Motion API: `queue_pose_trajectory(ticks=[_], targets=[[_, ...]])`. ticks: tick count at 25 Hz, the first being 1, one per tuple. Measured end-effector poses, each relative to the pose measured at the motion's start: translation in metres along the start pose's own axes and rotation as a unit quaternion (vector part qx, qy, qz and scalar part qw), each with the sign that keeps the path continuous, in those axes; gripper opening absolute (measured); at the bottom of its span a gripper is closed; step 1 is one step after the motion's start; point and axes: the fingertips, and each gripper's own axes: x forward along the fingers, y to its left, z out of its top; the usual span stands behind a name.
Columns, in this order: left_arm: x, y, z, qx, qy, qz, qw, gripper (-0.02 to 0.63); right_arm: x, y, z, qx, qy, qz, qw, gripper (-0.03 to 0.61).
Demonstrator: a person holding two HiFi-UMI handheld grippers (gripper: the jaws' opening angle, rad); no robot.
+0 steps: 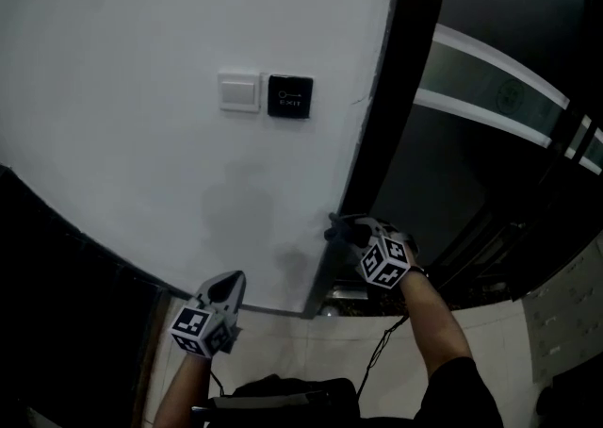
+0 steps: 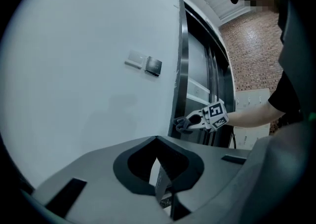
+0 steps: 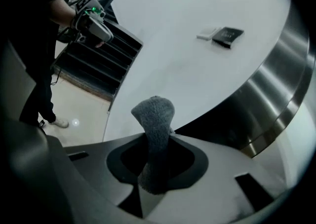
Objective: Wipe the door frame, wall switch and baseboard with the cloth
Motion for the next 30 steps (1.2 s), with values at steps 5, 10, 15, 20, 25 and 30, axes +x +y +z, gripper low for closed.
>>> queue_pose_trajectory(ticks=[5,10,15,20,25,30], targets=[[0.012,-0.01,0.013,0.008,-0.007,-0.034,0.9994,-0.008,-0.085,-0.09,0.06,-0.056,-0.039,-0.119,0.99,0.089],[0.012,-0.009,0.026,0.013,-0.021,-0.048,0.9986,-0.008,-0.154,-0.175,0.113,-0.099,-0.056,-0.239,0.964,0.089],[0.002,-0.003,0.035,0.014,-0.032,-0.047,0.9983,-0.008,-0.192,-0.233,0.137,-0.115,-0.047,-0.316,0.941,0.089],[-0.008,0.009,0.031,0.008,-0.029,-0.033,0.999,-0.008,-0.191,-0.257,0.136,-0.101,-0.036,-0.332,0.937,0.089],[-0.012,0.014,0.029,0.005,-0.026,-0.022,0.9994,-0.008,-0.169,-0.249,0.125,-0.074,-0.042,-0.32,0.943,0.089],[-0.006,0.011,0.021,0.004,-0.013,-0.023,0.9996,-0.008,-0.147,-0.223,0.107,-0.053,-0.052,-0.303,0.95,0.089]])
